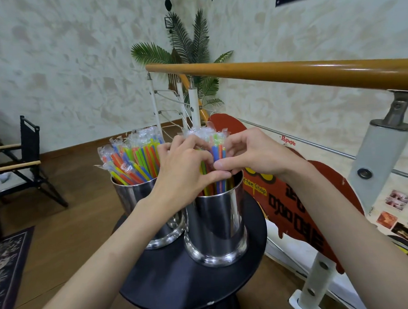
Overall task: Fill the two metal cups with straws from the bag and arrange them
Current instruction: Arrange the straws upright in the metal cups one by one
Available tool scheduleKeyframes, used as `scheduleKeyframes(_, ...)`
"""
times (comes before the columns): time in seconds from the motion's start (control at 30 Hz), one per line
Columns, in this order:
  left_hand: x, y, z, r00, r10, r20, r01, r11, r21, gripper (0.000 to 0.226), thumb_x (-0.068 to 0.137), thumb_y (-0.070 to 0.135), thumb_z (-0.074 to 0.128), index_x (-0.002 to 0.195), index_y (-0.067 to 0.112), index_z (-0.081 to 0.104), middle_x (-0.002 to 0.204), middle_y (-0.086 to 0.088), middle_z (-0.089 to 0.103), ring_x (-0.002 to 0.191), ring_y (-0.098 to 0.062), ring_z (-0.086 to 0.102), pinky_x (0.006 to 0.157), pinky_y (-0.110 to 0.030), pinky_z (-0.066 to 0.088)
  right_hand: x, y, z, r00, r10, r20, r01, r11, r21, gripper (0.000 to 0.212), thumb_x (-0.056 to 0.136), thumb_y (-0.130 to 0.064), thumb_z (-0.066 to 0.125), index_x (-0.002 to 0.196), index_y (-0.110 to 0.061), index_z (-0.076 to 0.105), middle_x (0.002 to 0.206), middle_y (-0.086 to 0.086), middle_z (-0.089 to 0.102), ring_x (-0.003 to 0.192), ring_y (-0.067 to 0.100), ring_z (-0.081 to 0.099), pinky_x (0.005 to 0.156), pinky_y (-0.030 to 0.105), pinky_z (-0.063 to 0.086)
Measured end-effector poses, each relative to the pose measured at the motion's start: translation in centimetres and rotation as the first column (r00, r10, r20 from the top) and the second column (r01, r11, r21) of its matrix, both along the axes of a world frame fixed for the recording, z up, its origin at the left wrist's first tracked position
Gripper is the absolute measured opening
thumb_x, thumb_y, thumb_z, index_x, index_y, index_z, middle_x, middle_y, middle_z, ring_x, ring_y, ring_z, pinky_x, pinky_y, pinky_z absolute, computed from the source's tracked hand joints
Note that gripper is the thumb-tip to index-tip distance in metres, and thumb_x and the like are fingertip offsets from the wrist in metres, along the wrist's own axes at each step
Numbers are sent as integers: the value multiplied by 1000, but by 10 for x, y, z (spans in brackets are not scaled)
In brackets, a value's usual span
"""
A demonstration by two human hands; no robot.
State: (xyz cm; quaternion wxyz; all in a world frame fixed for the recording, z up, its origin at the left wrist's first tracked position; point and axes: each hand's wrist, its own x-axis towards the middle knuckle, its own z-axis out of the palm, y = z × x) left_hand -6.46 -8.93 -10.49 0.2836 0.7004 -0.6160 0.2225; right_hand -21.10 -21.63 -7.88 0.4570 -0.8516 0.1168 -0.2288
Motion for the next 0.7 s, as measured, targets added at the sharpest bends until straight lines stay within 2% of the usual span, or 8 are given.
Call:
scheduleKeyframes(0.17, 0, 4, 5, 993, -7, -119, 16, 997, 76, 32, 73, 68, 67, 75, 35, 69, 108, 23, 46, 105, -3, 29, 85, -30, 14, -2, -2, 0, 1000, 16, -12, -15, 999, 31, 9, 83, -15, 82, 88, -12, 76, 82, 16, 73, 74, 18, 69, 70, 26, 58)
scheduleKeyframes(0.23, 0, 6, 6, 992, -3, -130, 16, 995, 101, 28, 77, 64, 69, 75, 36, 66, 110, 23, 46, 108, -3, 30, 87, -31, 14, -2, -4, -1, 1000, 10, -21, -9, 998, 65, 20, 82, -12, 83, 99, -6, 74, 87, 19, 74, 78, 22, 70, 73, 29, 59)
scheduleKeyframes(0.3, 0, 7, 7, 993, 5, -116, 10, 992, 127, 28, 80, 63, 67, 78, 35, 66, 113, 23, 45, 113, -6, 32, 88, -31, 15, -3, -5, -1, 1000, 4, -27, -1, 995, 103, 27, 81, -8, 83, 105, -3, 71, 88, 15, 74, 79, 23, 72, 73, 29, 58)
scheduleKeyframes(0.47, 2, 7, 8, 997, 12, -82, 1, 987, 158, 35, 83, 64, 62, 89, 32, 74, 117, 21, 46, 117, -10, 35, 92, -34, 18, -8, -2, 3, 1000, 14, -22, -11, 995, 100, 15, 83, -3, 81, 93, -9, 71, 82, 7, 70, 71, 16, 71, 67, 21, 55)
scheduleKeyframes(0.6, 3, 7, 8, 995, -1, -99, 17, 987, 160, 33, 85, 61, 63, 96, 32, 75, 116, 24, 44, 118, -8, 33, 91, -31, 15, -6, 0, 2, 1000, 1, -29, 2, 995, 95, 15, 82, -9, 82, 90, -16, 72, 74, -6, 68, 69, 14, 70, 68, 24, 57)
scheduleKeyframes(0.7, 3, 8, 9, 986, -37, -164, 68, 980, 185, 24, 88, 56, 65, 96, 34, 73, 115, 24, 43, 117, -7, 32, 97, -33, 16, -6, 0, 3, 1000, 1, -28, 2, 994, 107, 14, 82, -9, 82, 90, -15, 73, 71, -9, 67, 71, 13, 69, 70, 26, 59)
